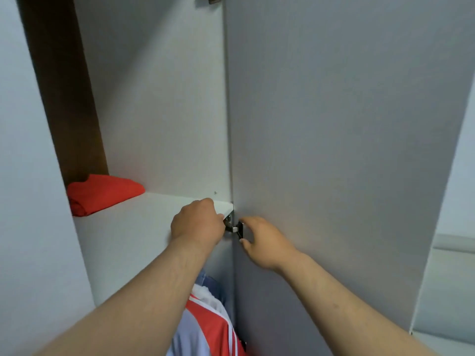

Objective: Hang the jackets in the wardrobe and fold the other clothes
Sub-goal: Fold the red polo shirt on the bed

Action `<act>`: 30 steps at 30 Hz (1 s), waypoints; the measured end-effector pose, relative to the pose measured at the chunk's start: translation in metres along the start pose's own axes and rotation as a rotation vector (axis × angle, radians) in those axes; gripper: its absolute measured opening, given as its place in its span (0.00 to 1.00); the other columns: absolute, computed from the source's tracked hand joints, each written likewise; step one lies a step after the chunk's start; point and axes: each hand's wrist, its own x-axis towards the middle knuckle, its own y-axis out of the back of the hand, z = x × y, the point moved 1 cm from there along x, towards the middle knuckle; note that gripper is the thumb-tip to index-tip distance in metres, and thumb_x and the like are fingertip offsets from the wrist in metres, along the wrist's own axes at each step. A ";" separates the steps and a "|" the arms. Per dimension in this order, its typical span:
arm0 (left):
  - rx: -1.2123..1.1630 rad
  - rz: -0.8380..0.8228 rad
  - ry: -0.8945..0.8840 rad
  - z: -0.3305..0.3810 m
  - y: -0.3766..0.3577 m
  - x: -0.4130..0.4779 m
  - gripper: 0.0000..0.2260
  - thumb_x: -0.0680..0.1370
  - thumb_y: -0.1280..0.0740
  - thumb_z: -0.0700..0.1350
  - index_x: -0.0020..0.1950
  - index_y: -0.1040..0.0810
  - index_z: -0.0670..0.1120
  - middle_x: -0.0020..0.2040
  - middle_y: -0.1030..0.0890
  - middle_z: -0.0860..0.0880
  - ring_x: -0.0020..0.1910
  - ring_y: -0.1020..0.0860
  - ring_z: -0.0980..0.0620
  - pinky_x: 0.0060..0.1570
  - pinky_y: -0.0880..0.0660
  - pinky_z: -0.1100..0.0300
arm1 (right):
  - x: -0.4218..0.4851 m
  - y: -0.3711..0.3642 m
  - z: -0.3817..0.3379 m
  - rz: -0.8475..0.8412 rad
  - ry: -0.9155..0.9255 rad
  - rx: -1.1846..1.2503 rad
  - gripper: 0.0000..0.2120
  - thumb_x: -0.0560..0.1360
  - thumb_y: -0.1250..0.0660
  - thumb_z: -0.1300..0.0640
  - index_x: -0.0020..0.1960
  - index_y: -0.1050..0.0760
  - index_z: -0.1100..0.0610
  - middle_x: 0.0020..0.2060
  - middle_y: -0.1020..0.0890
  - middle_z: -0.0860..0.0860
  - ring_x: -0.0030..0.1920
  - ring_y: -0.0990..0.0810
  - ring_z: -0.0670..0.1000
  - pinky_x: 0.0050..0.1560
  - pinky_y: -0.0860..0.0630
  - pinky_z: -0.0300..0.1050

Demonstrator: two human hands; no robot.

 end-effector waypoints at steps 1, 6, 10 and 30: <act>-0.015 0.010 -0.029 0.002 0.002 -0.012 0.11 0.79 0.36 0.53 0.56 0.23 0.48 0.56 0.20 0.47 0.55 0.23 0.43 0.43 0.32 0.57 | -0.014 0.001 0.002 0.005 -0.007 -0.011 0.21 0.76 0.34 0.57 0.69 0.29 0.57 0.65 0.24 0.55 0.65 0.27 0.56 0.64 0.32 0.44; -0.216 0.122 -0.235 -0.006 -0.001 -0.087 0.11 0.76 0.32 0.52 0.54 0.22 0.47 0.52 0.20 0.49 0.54 0.23 0.46 0.46 0.30 0.55 | -0.066 0.007 -0.002 0.046 -0.032 -0.039 0.25 0.78 0.35 0.54 0.74 0.34 0.55 0.70 0.28 0.51 0.69 0.29 0.51 0.67 0.37 0.37; -0.412 0.046 -0.232 -0.012 -0.015 -0.125 0.22 0.75 0.28 0.50 0.66 0.23 0.44 0.64 0.21 0.47 0.63 0.24 0.47 0.62 0.30 0.56 | -0.094 0.003 -0.011 0.079 -0.003 -0.031 0.26 0.78 0.34 0.54 0.74 0.34 0.52 0.71 0.28 0.47 0.69 0.31 0.46 0.64 0.43 0.27; -0.284 -0.222 0.080 -0.088 -0.127 -0.255 0.30 0.70 0.22 0.47 0.70 0.26 0.45 0.69 0.26 0.50 0.70 0.37 0.58 0.69 0.46 0.72 | -0.174 -0.147 0.033 -0.208 0.040 0.211 0.23 0.73 0.31 0.56 0.67 0.25 0.57 0.65 0.22 0.50 0.67 0.28 0.48 0.69 0.44 0.27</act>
